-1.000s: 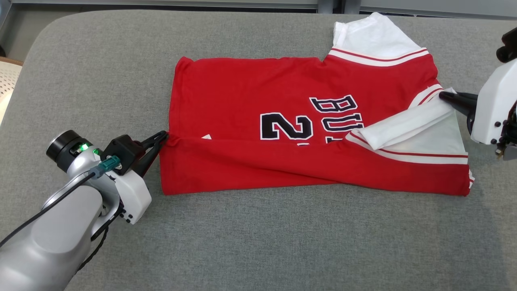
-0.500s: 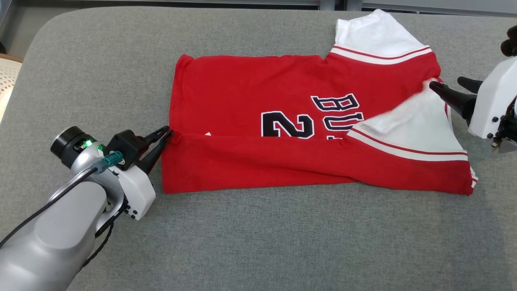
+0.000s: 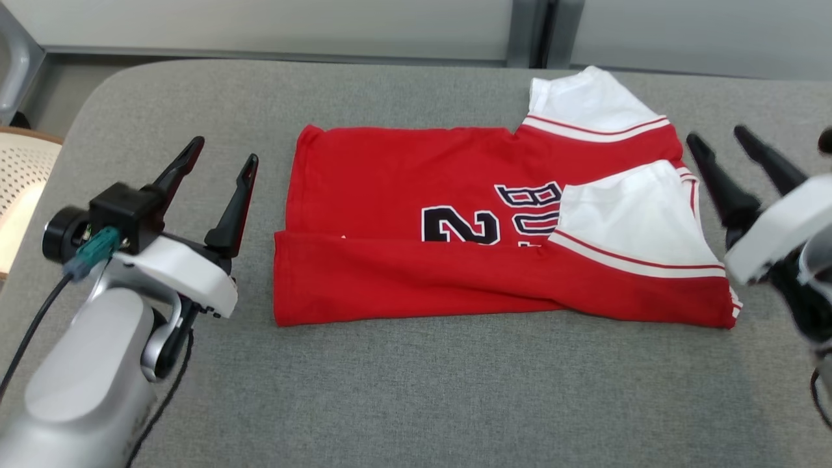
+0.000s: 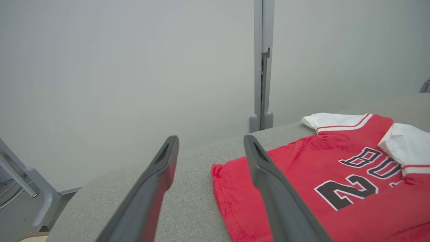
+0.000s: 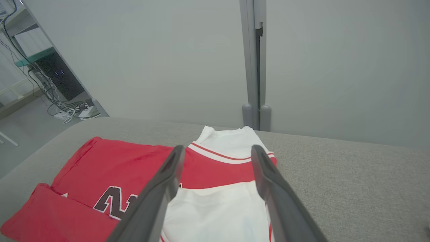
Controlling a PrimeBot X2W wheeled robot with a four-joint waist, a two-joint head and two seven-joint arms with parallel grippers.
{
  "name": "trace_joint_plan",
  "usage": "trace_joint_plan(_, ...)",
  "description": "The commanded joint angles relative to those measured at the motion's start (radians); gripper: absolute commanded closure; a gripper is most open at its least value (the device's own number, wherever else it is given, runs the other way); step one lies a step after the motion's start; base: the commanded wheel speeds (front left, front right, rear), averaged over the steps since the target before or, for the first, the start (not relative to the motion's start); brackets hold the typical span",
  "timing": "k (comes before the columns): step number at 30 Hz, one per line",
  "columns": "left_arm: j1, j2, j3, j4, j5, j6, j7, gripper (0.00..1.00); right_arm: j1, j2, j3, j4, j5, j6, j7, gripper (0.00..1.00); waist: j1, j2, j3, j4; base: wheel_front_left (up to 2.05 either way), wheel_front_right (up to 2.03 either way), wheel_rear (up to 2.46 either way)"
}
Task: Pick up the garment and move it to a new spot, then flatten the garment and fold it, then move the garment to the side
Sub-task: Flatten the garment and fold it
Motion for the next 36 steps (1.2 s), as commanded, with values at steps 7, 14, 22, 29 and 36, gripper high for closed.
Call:
trace_joint_plan(7,0.248,-0.106,0.267,-0.197,0.057,0.043,-0.001,0.0,0.184,0.035,0.015,-0.016,-0.144,0.0,-0.366,0.0,0.0,0.0,-0.084,-0.022,0.0,0.0,0.0)
trace_joint_plan(14,0.427,-0.242,0.416,-0.237,0.119,0.003,-0.001,0.0,0.32,0.139,-0.078,0.002,-0.334,0.0,-0.511,0.0,0.0,0.0,-0.113,-0.038,0.0,0.0,0.0)
trace_joint_plan(22,0.483,-0.326,0.483,-0.106,0.196,-0.033,-0.001,0.0,0.418,0.28,-0.178,-0.061,-0.439,0.0,-0.518,0.0,0.0,0.0,-0.116,-0.064,0.0,0.0,0.0)
trace_joint_plan(29,0.437,-0.336,0.491,0.074,0.253,-0.043,-0.001,0.0,0.421,0.315,-0.188,-0.076,-0.48,0.0,-0.518,0.0,0.0,0.0,-0.11,-0.09,0.0,0.0,0.0)
trace_joint_plan(36,0.357,-0.324,0.475,0.293,0.28,-0.022,0.002,0.0,0.421,0.324,-0.185,-0.078,-0.481,0.0,-0.518,0.0,0.0,0.0,-0.102,-0.118,0.0,0.0,0.0)
